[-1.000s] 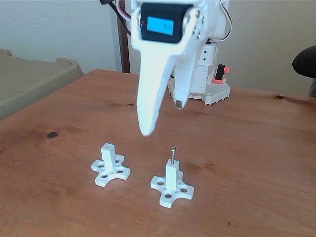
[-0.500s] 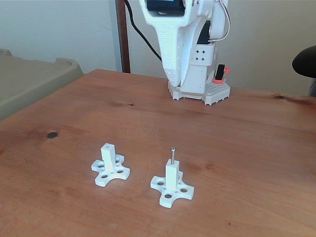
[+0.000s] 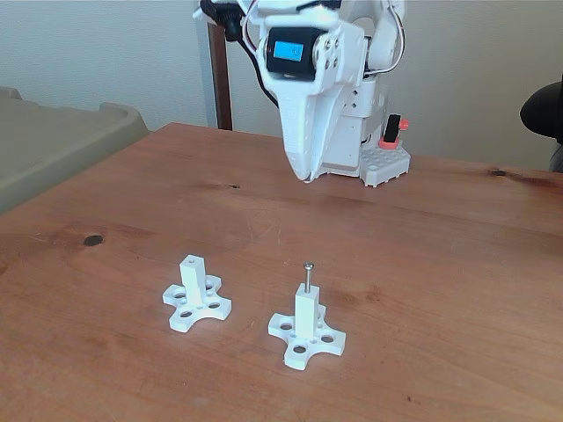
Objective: Grab the screw and set it in the hole.
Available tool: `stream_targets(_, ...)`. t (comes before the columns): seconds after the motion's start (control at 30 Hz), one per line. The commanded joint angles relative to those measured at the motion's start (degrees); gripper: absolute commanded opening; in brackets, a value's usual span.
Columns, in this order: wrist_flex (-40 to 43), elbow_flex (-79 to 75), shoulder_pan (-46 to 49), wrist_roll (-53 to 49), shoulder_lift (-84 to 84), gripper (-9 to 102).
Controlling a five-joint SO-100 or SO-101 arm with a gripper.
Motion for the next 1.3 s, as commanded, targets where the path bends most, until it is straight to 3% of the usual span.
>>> stream_targets(0.0, -1.85, 3.78, 0.35, -1.58, 9.23, -4)
stream_targets(0.33, -1.93, 15.38, 2.64, -4.75, 24.96, -4)
stream_targets(0.73, 5.89, 18.72, 3.25, -11.34, 39.90, -4)
stream_targets(1.27, 6.33, 19.07, 3.52, -11.51, 41.57, -4)
